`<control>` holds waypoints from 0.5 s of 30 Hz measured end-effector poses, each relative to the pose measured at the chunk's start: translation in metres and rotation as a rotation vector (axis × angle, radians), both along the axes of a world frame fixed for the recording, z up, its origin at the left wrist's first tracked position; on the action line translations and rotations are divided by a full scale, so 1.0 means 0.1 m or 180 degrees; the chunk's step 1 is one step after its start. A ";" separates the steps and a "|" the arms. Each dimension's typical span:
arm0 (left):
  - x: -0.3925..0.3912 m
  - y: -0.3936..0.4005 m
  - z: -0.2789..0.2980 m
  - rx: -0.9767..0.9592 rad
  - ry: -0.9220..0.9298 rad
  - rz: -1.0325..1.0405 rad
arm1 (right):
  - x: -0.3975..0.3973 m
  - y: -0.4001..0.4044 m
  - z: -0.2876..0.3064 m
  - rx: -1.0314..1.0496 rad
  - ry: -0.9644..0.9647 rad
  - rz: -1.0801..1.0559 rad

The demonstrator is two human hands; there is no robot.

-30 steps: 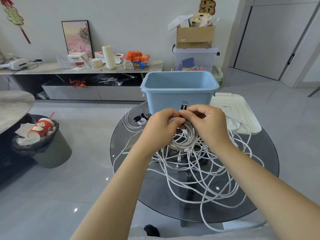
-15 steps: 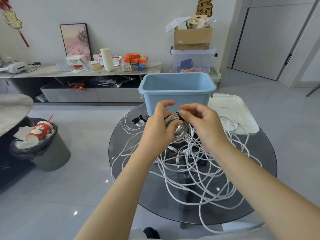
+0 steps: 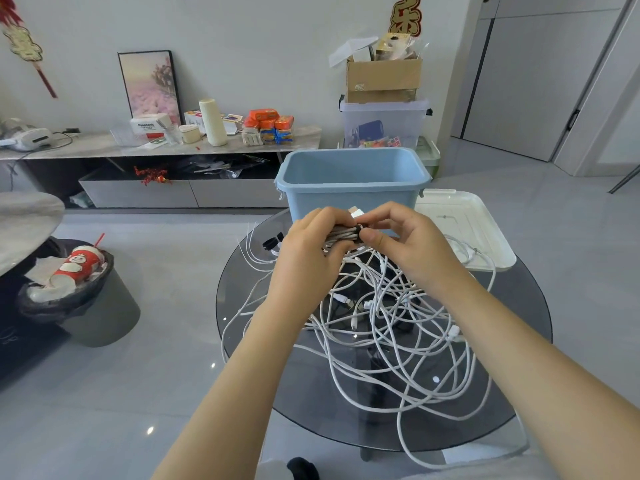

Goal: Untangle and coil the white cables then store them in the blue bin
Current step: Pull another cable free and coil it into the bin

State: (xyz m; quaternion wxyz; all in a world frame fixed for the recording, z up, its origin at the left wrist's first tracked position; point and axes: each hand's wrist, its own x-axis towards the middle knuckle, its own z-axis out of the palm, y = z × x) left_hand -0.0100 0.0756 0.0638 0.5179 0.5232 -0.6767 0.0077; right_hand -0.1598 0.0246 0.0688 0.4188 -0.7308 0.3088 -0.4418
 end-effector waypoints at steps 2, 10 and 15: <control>0.01 -0.01 -0.01 0.0060 -0.0058 0.0003 | 0.01 0.02 0.00 -0.0156 0.0067 -0.0122; 0.02 -0.04 0.04 0.0792 -0.0159 -0.0110 | 0.04 0.04 -0.05 -0.0419 0.0233 -0.0549; 0.08 -0.05 0.01 0.1586 0.0286 -0.0318 | 0.01 -0.02 -0.10 -0.0393 0.0249 -0.0507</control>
